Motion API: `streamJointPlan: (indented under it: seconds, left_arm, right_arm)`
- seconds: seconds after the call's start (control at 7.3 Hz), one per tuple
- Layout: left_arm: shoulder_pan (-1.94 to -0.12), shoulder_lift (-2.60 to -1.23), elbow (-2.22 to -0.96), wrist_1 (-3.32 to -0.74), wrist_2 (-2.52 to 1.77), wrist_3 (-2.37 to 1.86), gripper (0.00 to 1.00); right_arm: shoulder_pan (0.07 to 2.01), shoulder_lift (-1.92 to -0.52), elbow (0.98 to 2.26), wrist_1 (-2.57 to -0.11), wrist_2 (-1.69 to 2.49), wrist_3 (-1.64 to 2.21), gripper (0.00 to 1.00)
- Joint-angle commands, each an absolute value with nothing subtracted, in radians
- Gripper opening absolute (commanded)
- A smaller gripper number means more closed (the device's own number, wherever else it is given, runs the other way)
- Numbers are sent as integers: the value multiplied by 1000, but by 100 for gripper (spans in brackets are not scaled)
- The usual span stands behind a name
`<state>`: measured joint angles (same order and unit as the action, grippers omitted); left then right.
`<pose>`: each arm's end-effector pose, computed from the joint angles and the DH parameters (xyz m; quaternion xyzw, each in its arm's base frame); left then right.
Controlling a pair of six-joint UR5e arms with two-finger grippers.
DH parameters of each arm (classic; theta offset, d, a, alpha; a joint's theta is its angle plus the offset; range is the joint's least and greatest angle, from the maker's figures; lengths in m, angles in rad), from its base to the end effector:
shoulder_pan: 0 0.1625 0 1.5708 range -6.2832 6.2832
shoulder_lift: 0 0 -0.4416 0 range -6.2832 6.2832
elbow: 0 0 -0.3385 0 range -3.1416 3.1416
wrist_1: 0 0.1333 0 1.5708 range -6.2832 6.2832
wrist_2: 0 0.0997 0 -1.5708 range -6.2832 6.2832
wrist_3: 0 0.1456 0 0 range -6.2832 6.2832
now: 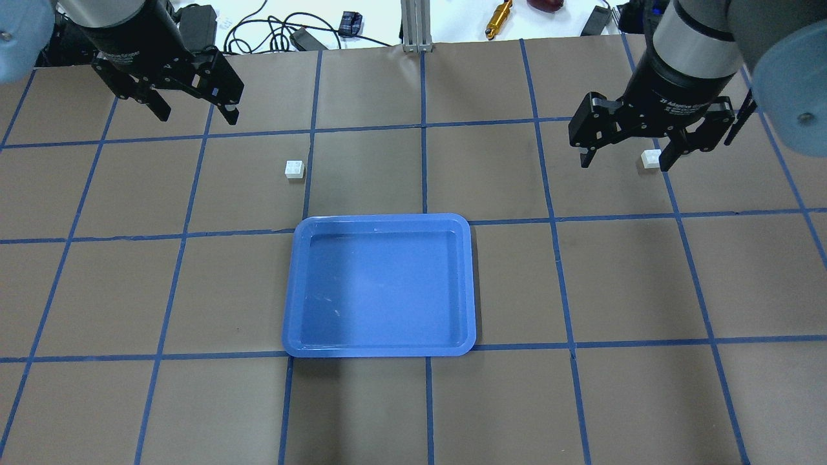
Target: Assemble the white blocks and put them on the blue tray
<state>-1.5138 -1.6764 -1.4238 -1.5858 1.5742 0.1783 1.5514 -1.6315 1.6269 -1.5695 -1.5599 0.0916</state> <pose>-0.1048 -0.4950 0.4727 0.0606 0.9981 -0.0129 0.0032 0.1269 -0.4144 0.4596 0.0555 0.9984 -0.0015 0.0055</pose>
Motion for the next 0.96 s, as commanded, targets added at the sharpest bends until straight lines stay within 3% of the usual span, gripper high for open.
streamJointPlan:
  seconds: [0.0,0.27,0.82]
  left_arm:
    - [-1511,-1681,-1425,-1574,1575,181,100]
    - [-1508,-1710,-1416,-1572,1569,172,100]
    - [-1506,-1955,-1341,-1377,1568,121,100]
  right_arm:
    - [1533,-1623,1626,-1581,-1555,-13,100]
    - [1446,-1611,1631,-1585,-1536,-203,100]
    - [1206,-1478,1626,-1731,-1408,-889,100]
